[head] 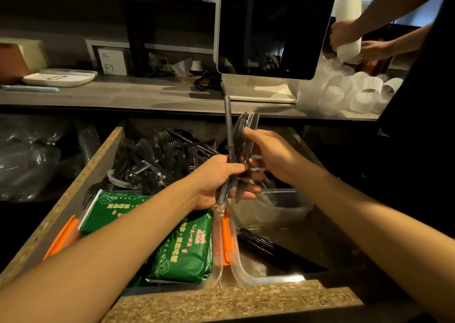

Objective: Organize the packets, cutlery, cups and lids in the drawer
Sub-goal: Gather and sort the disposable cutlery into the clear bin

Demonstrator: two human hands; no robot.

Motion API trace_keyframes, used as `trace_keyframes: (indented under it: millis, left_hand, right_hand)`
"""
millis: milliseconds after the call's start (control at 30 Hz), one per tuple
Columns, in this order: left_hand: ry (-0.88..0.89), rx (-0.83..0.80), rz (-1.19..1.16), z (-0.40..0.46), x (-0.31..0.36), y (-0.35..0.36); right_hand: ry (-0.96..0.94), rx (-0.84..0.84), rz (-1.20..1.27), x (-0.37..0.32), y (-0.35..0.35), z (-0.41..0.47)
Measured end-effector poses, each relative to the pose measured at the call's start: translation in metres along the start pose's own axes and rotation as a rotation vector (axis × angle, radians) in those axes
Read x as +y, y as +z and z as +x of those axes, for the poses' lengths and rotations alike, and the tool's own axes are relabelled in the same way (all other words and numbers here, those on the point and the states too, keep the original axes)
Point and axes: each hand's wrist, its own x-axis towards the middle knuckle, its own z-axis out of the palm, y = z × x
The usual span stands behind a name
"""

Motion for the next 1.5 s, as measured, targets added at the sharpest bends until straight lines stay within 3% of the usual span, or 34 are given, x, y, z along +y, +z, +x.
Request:
trace_keyframes:
  millis: [267,400,567,800,967,1167,1300,1400,1500]
  left_hand:
    - [-0.090,-0.044,-0.001,-0.002,0.000,0.002]
    - [-0.099,-0.028,-0.030,-0.002,0.000,0.007]
    - [-0.037,0.129,-0.025,0.003,-0.005,0.005]
    - [-0.023,0.168,-0.007,0.005,-0.009,0.008]
    - [-0.006,0.130,-0.011,0.003,-0.005,0.008]
    - [0.047,0.177,-0.030,0.006,-0.004,0.008]
    - [0.070,0.235,-0.074,0.008,-0.007,0.004]
    - [0.129,0.302,0.034,0.011,-0.007,0.001]
    - [0.196,0.322,0.225,0.011,-0.009,0.000]
  right_hand:
    - [0.014,-0.087,0.281,0.013,0.011,0.002]
    - [0.017,0.004,0.381,0.017,0.008,0.003]
    - [-0.025,0.234,0.248,0.029,0.007,0.007]
    - [0.101,0.108,0.192,0.021,-0.003,0.002]
    - [0.077,0.156,0.096,0.024,-0.007,0.000]
    - [0.100,0.210,0.127,0.021,-0.005,0.002]
    - [0.125,0.388,0.304,0.017,-0.008,0.003]
    - [0.092,0.482,0.403,0.007,-0.028,0.002]
    - [0.067,0.351,0.283,0.001,-0.034,-0.004]
